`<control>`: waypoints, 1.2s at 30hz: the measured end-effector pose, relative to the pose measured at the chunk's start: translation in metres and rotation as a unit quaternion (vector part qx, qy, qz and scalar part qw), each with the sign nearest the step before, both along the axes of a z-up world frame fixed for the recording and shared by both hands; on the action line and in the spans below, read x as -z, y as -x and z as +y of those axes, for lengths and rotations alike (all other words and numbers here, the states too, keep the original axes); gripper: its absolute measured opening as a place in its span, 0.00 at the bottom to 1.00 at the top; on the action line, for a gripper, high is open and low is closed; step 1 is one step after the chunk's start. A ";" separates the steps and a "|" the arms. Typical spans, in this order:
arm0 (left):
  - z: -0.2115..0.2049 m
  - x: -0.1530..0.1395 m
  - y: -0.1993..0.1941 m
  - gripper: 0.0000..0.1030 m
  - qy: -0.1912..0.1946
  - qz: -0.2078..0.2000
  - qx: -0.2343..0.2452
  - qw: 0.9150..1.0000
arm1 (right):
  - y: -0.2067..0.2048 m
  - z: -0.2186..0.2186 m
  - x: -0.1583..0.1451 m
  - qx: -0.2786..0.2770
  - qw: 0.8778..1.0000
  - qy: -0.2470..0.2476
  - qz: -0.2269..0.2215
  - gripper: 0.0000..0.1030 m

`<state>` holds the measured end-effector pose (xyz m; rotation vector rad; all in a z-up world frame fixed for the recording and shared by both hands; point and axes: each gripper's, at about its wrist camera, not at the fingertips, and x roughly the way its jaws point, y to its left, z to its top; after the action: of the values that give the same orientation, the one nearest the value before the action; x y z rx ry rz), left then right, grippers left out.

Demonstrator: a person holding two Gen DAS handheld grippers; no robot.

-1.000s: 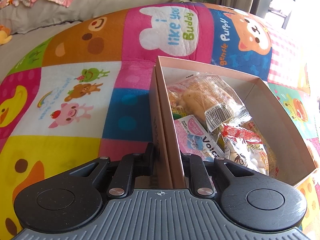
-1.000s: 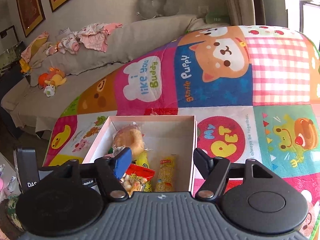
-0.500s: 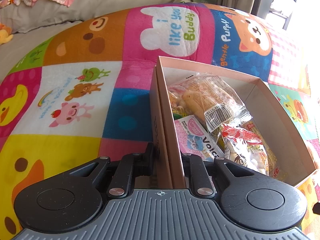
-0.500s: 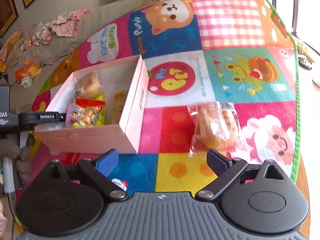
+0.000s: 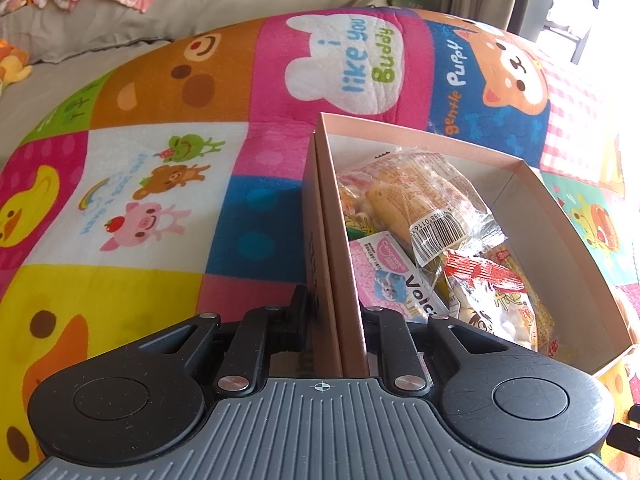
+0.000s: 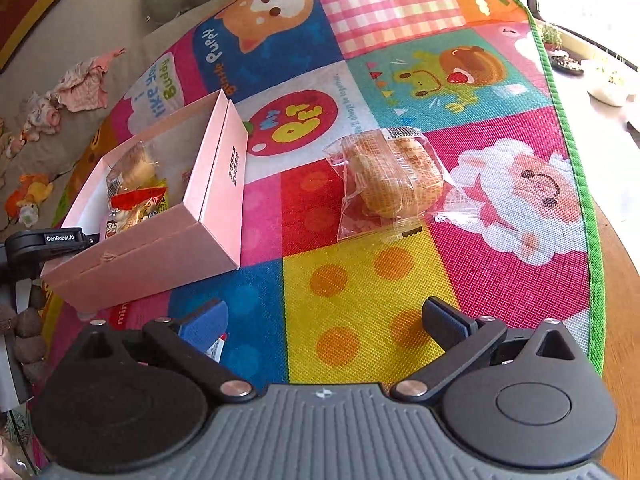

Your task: Organize objects

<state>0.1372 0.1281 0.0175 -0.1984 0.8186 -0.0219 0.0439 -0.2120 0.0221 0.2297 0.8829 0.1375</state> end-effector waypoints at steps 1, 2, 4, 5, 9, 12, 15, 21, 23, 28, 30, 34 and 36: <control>0.000 0.000 0.000 0.18 0.000 0.000 -0.001 1.000 | 0.000 0.002 0.000 -0.002 1.000 0.007 -0.001 1.00; 0.000 0.000 0.000 0.18 0.001 -0.001 -0.001 1.000 | 0.000 0.003 0.000 -0.004 1.000 0.013 -0.001 1.00; 0.000 0.001 0.001 0.18 0.000 -0.002 -0.002 1.000 | 0.000 0.005 0.001 -0.010 1.000 0.021 -0.003 1.00; -0.001 0.001 0.001 0.18 0.000 -0.002 -0.003 1.000 | 0.001 0.004 0.001 -0.010 1.000 0.019 -0.006 1.00; -0.002 0.001 0.002 0.18 -0.005 -0.004 -0.001 1.000 | 0.002 0.003 0.001 -0.020 1.000 0.020 -0.011 1.00; -0.002 0.001 0.002 0.18 -0.004 -0.002 -0.001 1.000 | 0.002 0.008 0.002 -0.033 0.998 0.043 -0.009 1.00; -0.002 0.001 0.002 0.18 -0.005 -0.002 0.001 1.000 | 0.001 0.017 0.004 -0.044 0.996 0.074 -0.005 1.00; 0.000 0.001 0.001 0.18 -0.003 0.000 0.009 1.000 | -0.002 0.024 0.005 -0.036 0.995 0.095 0.005 1.00; 0.000 0.001 0.002 0.18 -0.003 -0.001 0.010 1.000 | -0.002 0.024 0.005 -0.034 0.995 0.096 0.004 1.00; 0.000 0.001 0.002 0.18 -0.004 0.000 0.010 1.000 | -0.001 0.023 0.005 -0.039 0.995 0.094 0.004 1.00; 0.001 0.001 0.002 0.18 -0.004 0.001 0.012 1.000 | 0.004 0.019 0.000 -0.065 0.996 0.062 0.006 1.00; 0.000 0.001 0.001 0.18 -0.004 0.002 0.011 1.000 | 0.032 0.024 -0.015 -0.207 0.977 -0.042 0.026 1.00; 0.000 0.001 0.001 0.18 -0.003 0.001 0.009 1.000 | 0.046 0.038 -0.018 -0.247 0.969 -0.020 0.024 1.00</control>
<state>0.1358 0.1276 0.0167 -0.1841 0.8234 -0.0366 -0.0022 -0.1742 0.0399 0.0462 0.9726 0.6157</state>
